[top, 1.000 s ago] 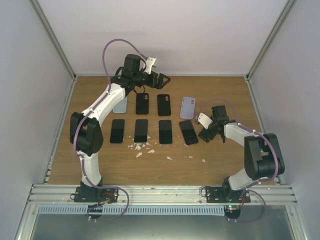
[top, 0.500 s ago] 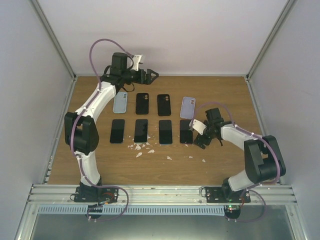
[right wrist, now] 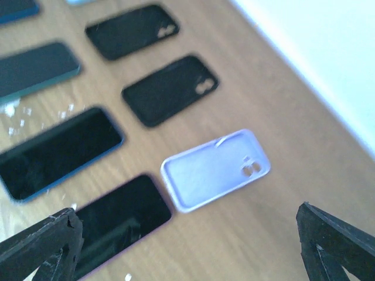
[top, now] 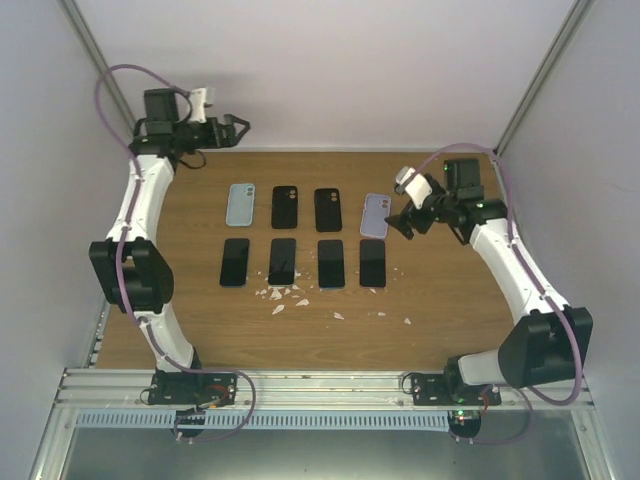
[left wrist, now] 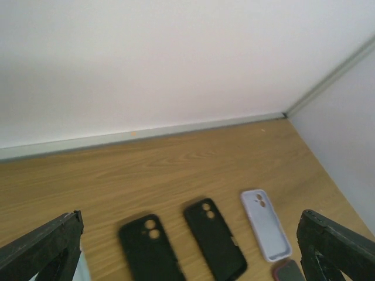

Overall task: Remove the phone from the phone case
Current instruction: Reset both arms

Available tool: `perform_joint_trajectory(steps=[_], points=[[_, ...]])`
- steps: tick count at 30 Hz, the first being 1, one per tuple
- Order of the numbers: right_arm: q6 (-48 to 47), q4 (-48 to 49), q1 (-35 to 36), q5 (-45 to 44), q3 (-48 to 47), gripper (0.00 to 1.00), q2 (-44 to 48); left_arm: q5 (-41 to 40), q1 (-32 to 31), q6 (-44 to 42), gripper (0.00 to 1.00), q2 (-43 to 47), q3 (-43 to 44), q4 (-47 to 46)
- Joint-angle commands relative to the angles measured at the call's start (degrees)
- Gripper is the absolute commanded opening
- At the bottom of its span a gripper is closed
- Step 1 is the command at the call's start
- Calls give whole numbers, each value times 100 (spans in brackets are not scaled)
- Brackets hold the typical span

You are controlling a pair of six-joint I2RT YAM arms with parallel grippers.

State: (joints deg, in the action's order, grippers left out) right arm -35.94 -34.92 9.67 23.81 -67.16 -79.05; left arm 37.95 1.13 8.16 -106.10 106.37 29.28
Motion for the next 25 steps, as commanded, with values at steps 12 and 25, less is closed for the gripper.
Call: perform_joint_trajectory(steps=[12, 25], points=[[1661, 450, -1220, 1742, -1177, 100, -336, -757, 1663, -748, 99, 1233, -1488, 66], [2379, 1500, -1564, 2031, 360, 100, -16, -1025, 1663, -620, 99, 2350, -3548, -576]])
